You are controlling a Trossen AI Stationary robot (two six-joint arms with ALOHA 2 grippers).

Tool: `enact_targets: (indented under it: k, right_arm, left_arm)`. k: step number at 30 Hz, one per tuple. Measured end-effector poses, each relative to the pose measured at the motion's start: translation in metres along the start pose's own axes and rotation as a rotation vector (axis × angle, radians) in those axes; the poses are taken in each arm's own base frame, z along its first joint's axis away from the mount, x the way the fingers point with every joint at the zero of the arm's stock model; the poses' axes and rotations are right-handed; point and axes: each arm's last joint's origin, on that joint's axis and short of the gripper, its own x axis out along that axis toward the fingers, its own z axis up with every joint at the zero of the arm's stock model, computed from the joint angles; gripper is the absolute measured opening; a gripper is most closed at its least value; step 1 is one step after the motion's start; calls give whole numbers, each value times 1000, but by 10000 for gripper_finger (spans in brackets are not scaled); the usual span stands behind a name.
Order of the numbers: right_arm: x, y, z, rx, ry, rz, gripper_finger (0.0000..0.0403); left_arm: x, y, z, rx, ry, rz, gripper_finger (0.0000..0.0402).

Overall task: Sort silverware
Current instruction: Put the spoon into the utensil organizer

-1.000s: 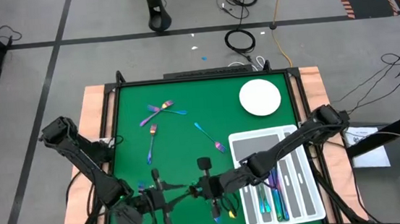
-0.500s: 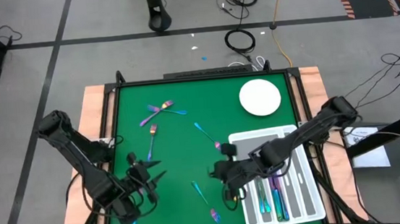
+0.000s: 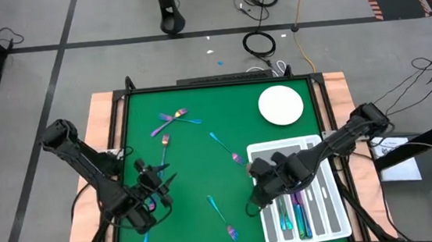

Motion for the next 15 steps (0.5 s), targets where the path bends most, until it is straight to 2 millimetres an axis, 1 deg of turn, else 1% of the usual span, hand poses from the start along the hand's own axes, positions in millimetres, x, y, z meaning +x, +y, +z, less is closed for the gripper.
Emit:
enact_targets:
  k: [6,12,15]
  right_arm:
    - [-6,-2,-22,186,75,-77,3]
    - [-11,3,-41,339,80,-74,3]
    - [-10,6,-51,418,80,-77,4]
  left_arm:
    - [4,1,6,71,20,13,192]
    - [5,-1,12,120,25,9,192]
    - [6,-2,13,136,28,1,192]
